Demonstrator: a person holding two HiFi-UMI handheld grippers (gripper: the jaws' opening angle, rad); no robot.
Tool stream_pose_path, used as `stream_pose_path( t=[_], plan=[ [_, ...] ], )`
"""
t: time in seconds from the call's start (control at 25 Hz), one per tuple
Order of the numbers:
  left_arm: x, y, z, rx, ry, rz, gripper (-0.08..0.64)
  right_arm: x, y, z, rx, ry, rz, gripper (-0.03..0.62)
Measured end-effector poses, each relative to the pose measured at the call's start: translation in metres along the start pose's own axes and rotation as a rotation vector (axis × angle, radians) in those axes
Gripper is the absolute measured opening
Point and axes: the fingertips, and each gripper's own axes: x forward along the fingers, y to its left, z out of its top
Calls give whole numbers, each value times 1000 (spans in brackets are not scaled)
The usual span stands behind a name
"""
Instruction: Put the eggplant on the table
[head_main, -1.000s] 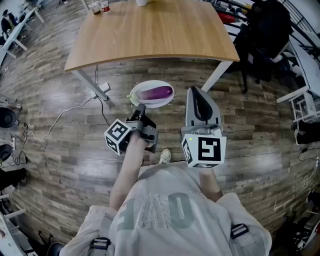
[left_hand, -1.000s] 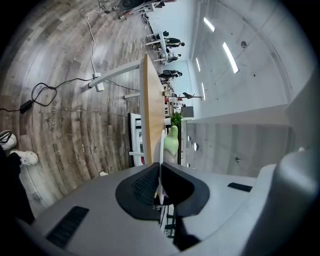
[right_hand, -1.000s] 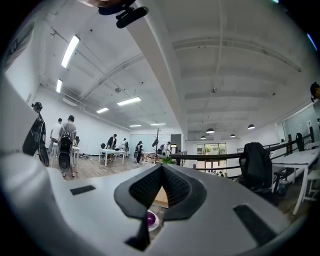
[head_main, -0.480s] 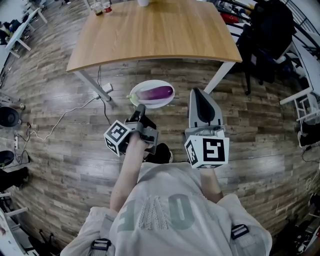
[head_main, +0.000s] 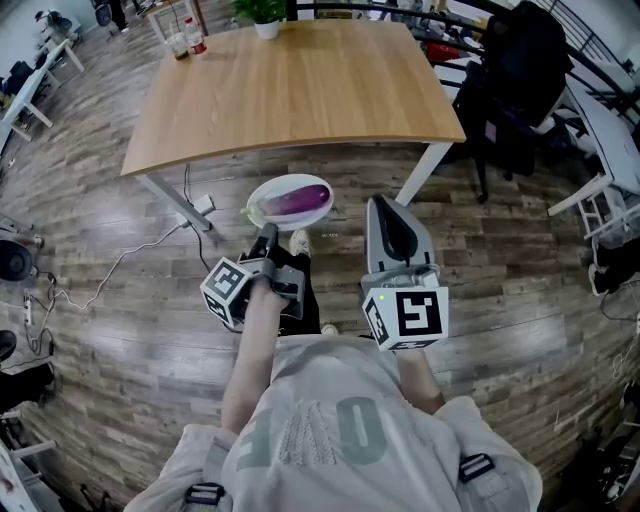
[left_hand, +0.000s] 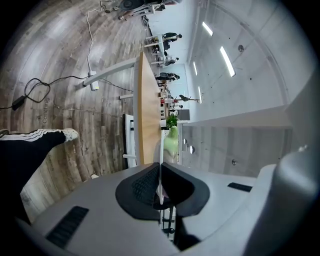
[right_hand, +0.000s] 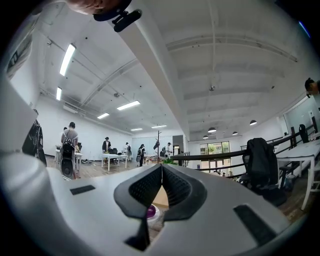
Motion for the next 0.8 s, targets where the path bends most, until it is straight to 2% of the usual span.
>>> stream_pose_path(
  t=[0.24, 0.64, 0.8],
  plan=[
    [27, -5, 6, 4, 2, -18, 18, 20, -11, 1, -14, -22, -4, 18],
    [98, -15, 36, 8, 7, -25, 18, 89, -18, 9, -70, -43, 29, 18],
    [124, -20, 56, 4, -15, -33, 18, 113, -16, 4, -50, -34, 58, 18]
  ],
)
